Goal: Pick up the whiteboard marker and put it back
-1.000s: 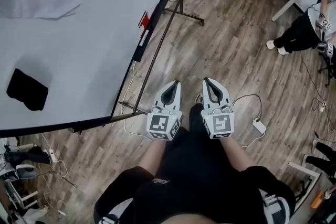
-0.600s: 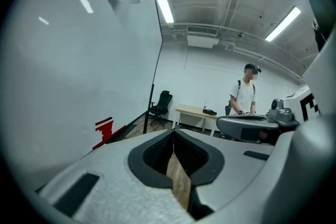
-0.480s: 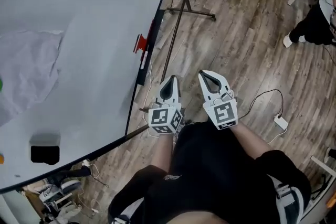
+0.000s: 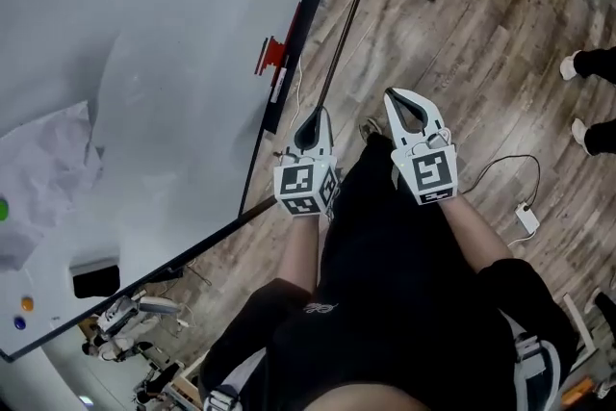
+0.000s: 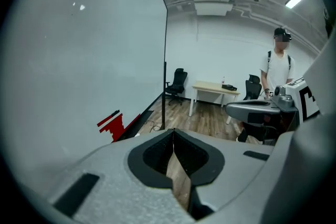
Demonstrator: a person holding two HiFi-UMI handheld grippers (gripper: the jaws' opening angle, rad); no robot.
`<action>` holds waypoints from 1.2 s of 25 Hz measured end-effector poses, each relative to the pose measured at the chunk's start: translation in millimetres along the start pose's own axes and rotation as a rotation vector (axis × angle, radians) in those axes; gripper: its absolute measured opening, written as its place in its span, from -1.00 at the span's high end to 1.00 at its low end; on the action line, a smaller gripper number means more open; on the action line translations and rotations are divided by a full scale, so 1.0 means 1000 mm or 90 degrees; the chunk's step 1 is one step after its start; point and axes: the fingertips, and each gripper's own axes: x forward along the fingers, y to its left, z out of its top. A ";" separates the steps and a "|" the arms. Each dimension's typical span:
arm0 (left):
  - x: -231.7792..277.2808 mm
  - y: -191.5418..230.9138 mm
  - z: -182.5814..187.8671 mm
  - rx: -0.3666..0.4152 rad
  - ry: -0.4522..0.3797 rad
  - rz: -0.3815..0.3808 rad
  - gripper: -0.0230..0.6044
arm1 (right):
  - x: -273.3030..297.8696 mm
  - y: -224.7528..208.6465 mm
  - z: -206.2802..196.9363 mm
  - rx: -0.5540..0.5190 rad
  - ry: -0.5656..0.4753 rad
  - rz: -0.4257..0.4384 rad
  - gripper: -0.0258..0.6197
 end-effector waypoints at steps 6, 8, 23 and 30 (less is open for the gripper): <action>0.036 0.038 -0.005 0.021 0.042 0.005 0.90 | 0.057 0.004 -0.002 -0.018 0.027 0.042 0.91; 0.049 0.056 -0.013 0.043 0.089 0.019 0.90 | 0.074 0.005 -0.001 -0.021 0.041 0.048 0.91; 0.097 0.162 -0.071 0.210 0.308 0.158 0.90 | 0.186 0.036 -0.012 -0.043 0.130 0.182 0.91; 0.111 0.187 -0.080 0.268 0.390 0.227 0.90 | 0.206 0.048 -0.028 -0.045 0.146 0.285 0.91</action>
